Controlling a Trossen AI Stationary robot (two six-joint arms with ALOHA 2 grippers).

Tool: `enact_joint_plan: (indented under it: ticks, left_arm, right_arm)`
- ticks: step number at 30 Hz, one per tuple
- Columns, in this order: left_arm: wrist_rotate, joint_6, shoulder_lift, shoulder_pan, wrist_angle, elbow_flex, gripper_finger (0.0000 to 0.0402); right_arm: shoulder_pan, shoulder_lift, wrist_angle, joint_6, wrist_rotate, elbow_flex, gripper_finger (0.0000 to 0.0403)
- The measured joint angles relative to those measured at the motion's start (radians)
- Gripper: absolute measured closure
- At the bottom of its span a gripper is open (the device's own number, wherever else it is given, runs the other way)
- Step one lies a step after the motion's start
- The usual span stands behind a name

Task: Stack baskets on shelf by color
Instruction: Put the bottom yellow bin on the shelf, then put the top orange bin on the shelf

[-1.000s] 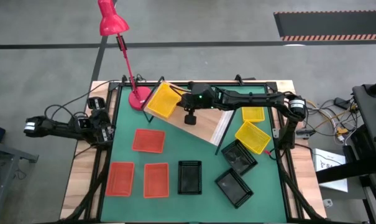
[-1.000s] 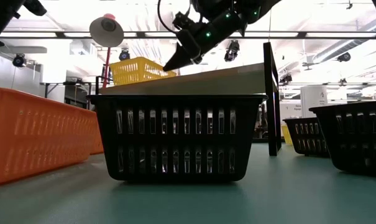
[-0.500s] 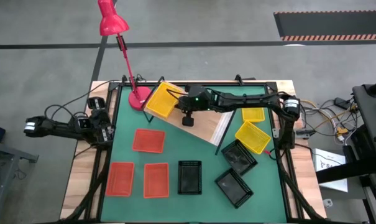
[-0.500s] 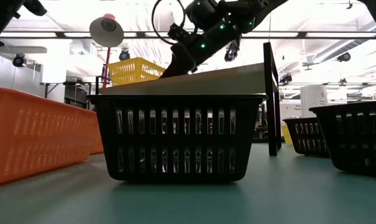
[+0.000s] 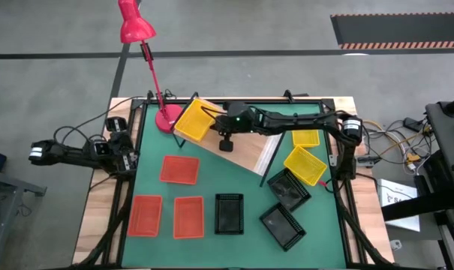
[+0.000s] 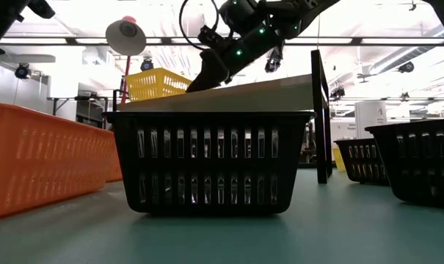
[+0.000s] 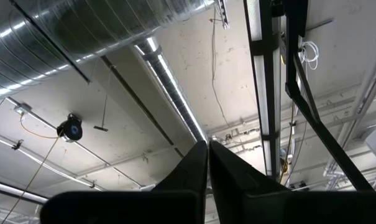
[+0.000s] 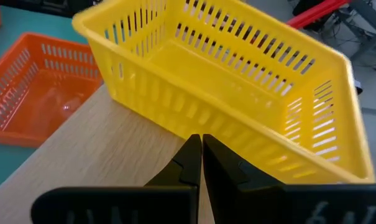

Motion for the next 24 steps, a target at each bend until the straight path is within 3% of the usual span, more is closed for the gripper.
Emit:
enact_joint_plan:
  ticks: [12, 17, 24]
  left_arm:
    - [0.0, 0.0, 0.0, 0.0, 0.0, 0.0, 0.0401]
    - [0.0, -0.001, 0.0, 0.0, 0.0, 0.0, 0.0401]
    - [0.005, -0.077, 0.0, 0.0, -0.001, 0.0, 0.0401]
  right_arm:
    - [0.054, -0.166, -0.326, 0.008, 0.0, 0.018, 0.0394]
    - [0.155, -0.257, -0.275, 0.018, 0.09, -0.083, 0.0394]
    - [0.286, -0.429, -0.085, 0.044, 0.13, -0.355, 0.0394]
